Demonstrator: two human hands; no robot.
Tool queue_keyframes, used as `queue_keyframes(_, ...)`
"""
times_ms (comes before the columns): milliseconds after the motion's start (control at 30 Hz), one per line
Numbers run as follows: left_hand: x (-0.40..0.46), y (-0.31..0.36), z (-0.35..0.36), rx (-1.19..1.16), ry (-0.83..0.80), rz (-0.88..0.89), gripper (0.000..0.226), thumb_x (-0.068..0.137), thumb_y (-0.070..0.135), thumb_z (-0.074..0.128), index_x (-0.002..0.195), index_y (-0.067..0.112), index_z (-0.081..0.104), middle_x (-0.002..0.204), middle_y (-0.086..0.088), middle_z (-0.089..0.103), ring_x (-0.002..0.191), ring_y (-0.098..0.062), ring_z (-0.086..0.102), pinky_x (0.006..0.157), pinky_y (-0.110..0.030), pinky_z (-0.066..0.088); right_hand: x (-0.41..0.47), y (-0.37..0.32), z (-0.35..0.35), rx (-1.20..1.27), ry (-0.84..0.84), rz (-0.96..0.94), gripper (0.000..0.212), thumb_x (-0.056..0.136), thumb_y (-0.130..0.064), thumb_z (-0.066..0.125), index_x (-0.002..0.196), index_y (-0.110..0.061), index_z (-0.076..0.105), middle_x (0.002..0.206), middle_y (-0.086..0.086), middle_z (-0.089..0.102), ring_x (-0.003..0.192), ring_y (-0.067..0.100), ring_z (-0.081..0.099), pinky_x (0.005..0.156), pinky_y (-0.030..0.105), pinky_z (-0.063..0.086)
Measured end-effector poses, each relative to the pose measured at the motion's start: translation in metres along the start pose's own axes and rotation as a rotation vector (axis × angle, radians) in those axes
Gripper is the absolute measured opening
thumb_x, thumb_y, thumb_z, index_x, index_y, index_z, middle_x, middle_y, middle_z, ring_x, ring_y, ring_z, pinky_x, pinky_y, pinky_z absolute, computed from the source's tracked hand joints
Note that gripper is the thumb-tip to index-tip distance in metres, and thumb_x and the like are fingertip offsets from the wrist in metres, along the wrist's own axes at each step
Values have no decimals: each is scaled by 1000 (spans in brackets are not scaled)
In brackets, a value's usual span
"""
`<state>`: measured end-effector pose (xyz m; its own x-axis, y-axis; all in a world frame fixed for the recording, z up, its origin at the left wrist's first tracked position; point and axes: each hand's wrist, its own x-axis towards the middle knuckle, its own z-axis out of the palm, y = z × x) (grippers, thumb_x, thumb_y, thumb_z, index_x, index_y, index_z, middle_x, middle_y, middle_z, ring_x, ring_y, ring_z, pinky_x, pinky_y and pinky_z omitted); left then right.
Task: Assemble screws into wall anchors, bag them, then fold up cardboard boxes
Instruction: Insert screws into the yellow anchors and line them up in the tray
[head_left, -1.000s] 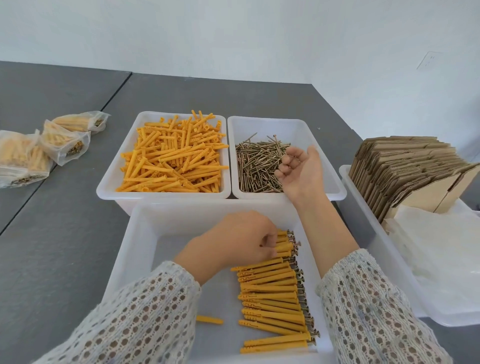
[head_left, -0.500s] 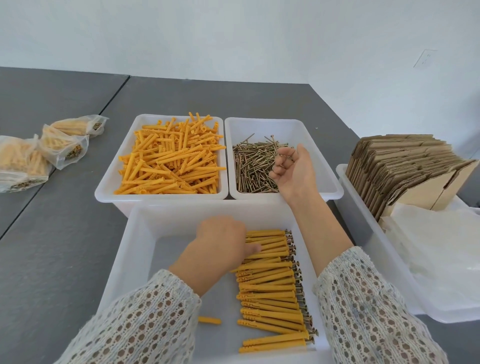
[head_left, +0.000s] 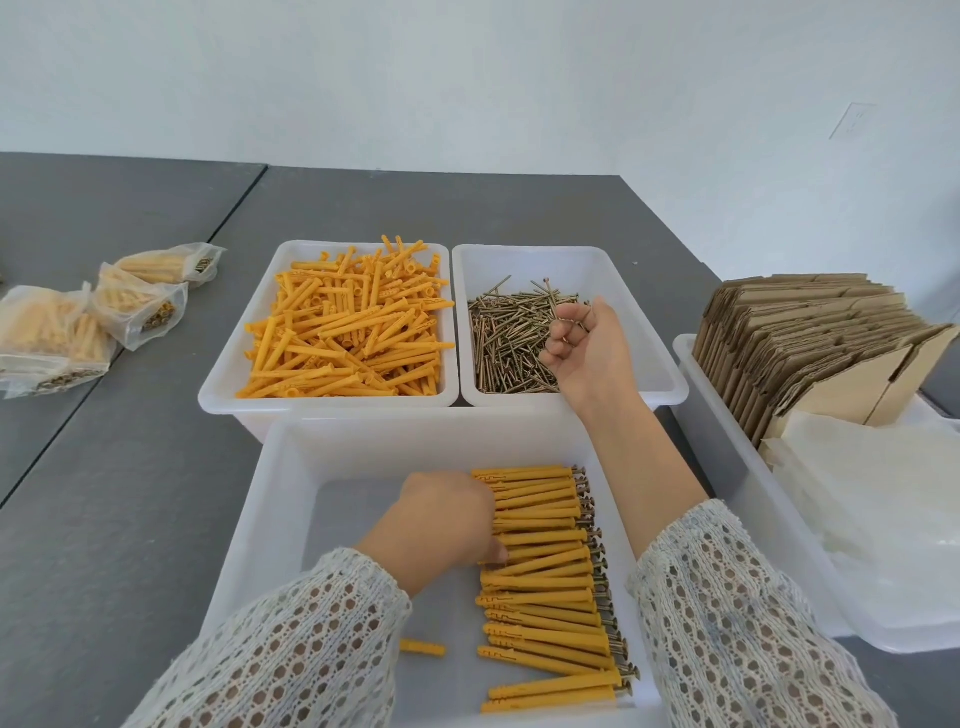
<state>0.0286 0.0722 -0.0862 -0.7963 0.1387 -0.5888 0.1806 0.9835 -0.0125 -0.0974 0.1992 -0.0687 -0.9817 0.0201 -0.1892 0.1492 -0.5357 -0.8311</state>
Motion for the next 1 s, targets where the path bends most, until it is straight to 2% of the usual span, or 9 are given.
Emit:
queue_keyframes(200, -5, 7, 1, -4, -59, 19, 51, 101, 53, 45, 122, 9, 57, 119, -7, 59, 109, -28, 60, 88, -37, 49, 0, -1, 3, -145, 76, -30, 35, 103, -19, 36, 81, -8, 61, 55, 0, 54, 48, 13, 44, 47, 24, 39)
queue_keyframes(333, -8, 7, -2, -60, -55, -14, 57, 100, 55, 44, 126, 6, 54, 123, -8, 57, 113, -28, 58, 93, -37, 49, 0, 9, -5, -951, 219, -425, 22, 98, -15, 43, 85, -9, 59, 69, -2, 55, 60, 11, 46, 56, 22, 37)
queue_keyframes(400, -9, 3, -4, -7, -26, -38, 61, 97, 63, 42, 126, 11, 56, 123, -6, 59, 114, -27, 58, 91, -35, 47, 0, 13, -10, -1243, 247, -517, 17, 97, -18, 46, 86, -12, 57, 75, -2, 56, 65, 11, 47, 55, 23, 35)
queue_keyframes(500, -8, -2, -6, 66, -28, -68, 61, 97, 67, 36, 126, 18, 57, 122, -2, 61, 116, -25, 57, 87, -33, 44, 2, 17, -13, -1586, 189, -405, 14, 95, -22, 46, 90, -13, 57, 87, 3, 60, 75, 18, 54, 60, 29, 43)
queue_keyframes(567, -6, 0, -6, 47, -36, -56, 53, 100, 60, 35, 115, 15, 58, 110, -2, 60, 111, -25, 59, 80, -31, 42, 3, 16, -10, -1775, 113, -269, 19, 94, -28, 43, 91, -15, 56, 88, 2, 58, 79, 22, 55, 67, 34, 46)
queue_keyframes(667, -5, 6, -5, 36, -20, 4, 40, 107, 45, 35, 114, 16, 61, 106, -6, 60, 109, -26, 59, 76, -31, 41, 4, 15, -5, -1847, -4, -115, 21, 91, -25, 39, 74, -16, 48, 78, 0, 50, 66, 21, 47, 62, 29, 35)
queue_keyframes(767, -4, 6, -5, -2, -27, 21, 37, 108, 39, 36, 118, 14, 61, 119, -6, 61, 111, -27, 58, 78, -32, 42, 5, 12, -3, -1868, -49, -24, 18, 89, -21, 38, 82, -15, 54, 89, 3, 56, 74, 23, 51, 64, 29, 33)
queue_keyframes(867, -4, 7, -5, 20, -49, 8, 37, 108, 39, 36, 120, 14, 61, 119, -6, 60, 111, -26, 58, 78, -31, 41, 5, 11, -2, -1853, -67, -9, 18, 86, -17, 40, 84, -16, 57, 80, 0, 58, 69, 19, 50, 59, 28, 31)
queue_keyframes(1000, -7, 5, -7, 132, -44, -44, 42, 107, 46, 32, 123, 17, 59, 122, -1, 59, 116, -23, 55, 78, -30, 37, 6, 13, -4, -1815, -16, -75, 15, 84, -12, 42, 70, -17, 46, 65, -3, 47, 58, 17, 42, 56, 26, 28)
